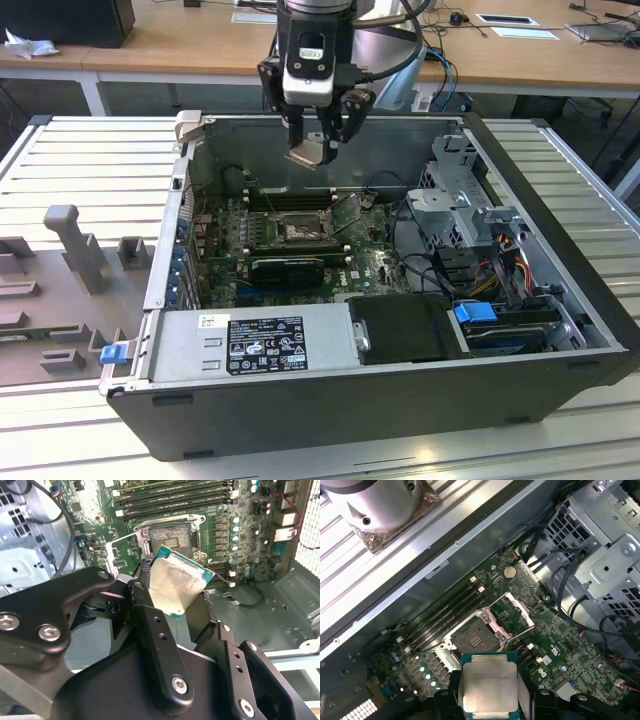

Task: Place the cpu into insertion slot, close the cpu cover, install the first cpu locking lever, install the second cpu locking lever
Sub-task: 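Place the cpu into insertion slot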

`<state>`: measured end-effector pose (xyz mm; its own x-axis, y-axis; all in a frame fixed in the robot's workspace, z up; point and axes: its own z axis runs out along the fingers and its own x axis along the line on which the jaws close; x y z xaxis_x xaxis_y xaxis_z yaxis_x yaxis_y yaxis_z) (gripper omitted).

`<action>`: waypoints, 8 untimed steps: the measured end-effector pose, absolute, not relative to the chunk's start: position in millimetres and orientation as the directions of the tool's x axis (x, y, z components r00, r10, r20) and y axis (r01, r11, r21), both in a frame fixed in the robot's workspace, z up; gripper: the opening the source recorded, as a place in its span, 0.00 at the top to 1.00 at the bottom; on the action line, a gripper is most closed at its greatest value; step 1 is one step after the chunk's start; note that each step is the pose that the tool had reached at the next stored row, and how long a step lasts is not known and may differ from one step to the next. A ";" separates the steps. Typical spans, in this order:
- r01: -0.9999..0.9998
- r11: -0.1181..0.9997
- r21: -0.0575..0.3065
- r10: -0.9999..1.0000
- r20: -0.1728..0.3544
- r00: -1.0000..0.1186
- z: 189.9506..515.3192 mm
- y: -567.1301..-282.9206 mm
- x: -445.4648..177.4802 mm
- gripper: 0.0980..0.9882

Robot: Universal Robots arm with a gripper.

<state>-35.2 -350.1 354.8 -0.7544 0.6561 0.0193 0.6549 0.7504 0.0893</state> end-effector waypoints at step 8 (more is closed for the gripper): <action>0.779 0.621 0.089 0.781 0.019 -0.625 349.6 -350.1 -35.1 0.52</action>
